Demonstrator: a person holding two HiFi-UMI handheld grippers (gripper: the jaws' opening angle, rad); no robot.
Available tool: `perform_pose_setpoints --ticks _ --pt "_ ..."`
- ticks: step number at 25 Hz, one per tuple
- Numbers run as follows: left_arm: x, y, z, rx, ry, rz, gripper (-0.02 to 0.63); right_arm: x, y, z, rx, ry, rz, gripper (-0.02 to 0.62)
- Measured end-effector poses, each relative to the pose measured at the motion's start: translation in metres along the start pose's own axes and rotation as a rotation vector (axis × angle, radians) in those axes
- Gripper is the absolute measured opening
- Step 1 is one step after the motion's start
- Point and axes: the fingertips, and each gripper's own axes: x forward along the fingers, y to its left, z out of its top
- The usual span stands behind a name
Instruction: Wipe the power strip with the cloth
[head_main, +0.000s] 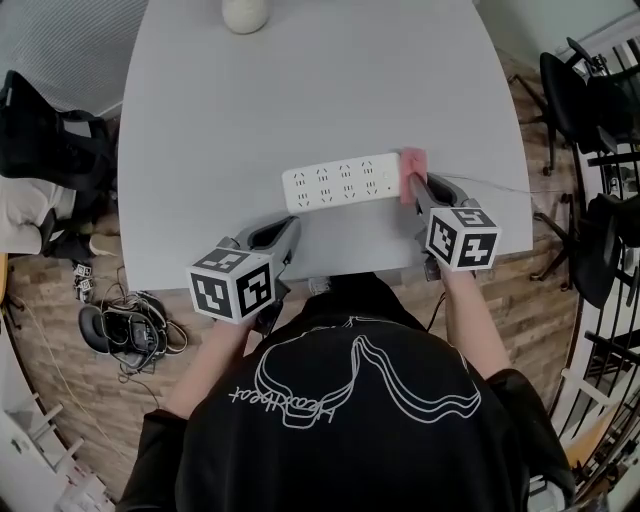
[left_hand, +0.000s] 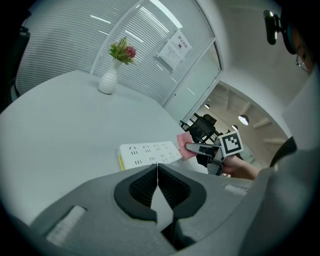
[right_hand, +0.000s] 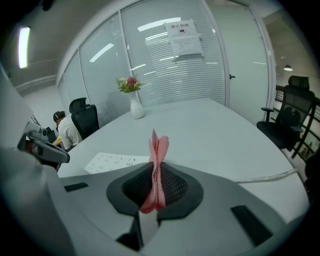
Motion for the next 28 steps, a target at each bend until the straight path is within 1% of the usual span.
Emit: perform_pose_setpoints --ticks 3,5,7,9,11,15,17,19,22,24,26,28 --pt "-0.004 -0.012 0.003 0.008 -0.022 -0.017 0.014 -0.019 0.006 0.012 0.044 -0.077 0.061 0.038" --pt "-0.008 -0.02 0.007 0.024 -0.042 -0.035 0.015 -0.03 0.018 0.023 0.066 -0.14 0.127 0.038" --pt "-0.014 -0.026 0.011 0.042 -0.063 -0.039 0.015 -0.042 0.036 0.03 0.061 -0.184 0.204 0.038" --pt "-0.023 -0.035 0.017 0.041 -0.095 -0.039 0.015 -0.057 0.052 0.031 0.033 -0.198 0.262 0.038" --pt "-0.036 -0.047 0.024 0.044 -0.135 -0.043 0.015 -0.072 0.065 0.037 -0.016 -0.215 0.299 0.038" --pt "-0.056 -0.072 0.034 0.097 -0.186 -0.05 0.014 -0.106 0.096 0.054 -0.128 -0.286 0.395 0.038" --pt "-0.066 -0.087 0.037 0.113 -0.214 -0.066 0.014 -0.125 0.111 0.058 -0.146 -0.311 0.442 0.038" --pt "-0.079 -0.103 0.043 0.135 -0.249 -0.081 0.014 -0.14 0.123 0.063 -0.143 -0.325 0.481 0.038" --pt "-0.098 -0.127 0.052 0.184 -0.297 -0.082 0.015 -0.162 0.136 0.071 -0.144 -0.339 0.526 0.038" --pt "-0.109 -0.143 0.052 0.208 -0.322 -0.081 0.015 -0.179 0.141 0.073 -0.16 -0.348 0.543 0.038" --pt "-0.117 -0.156 0.049 0.228 -0.339 -0.08 0.015 -0.193 0.146 0.073 -0.199 -0.364 0.533 0.035" --pt "-0.122 -0.167 0.045 0.247 -0.348 -0.074 0.015 -0.205 0.15 0.07 -0.262 -0.382 0.495 0.034"
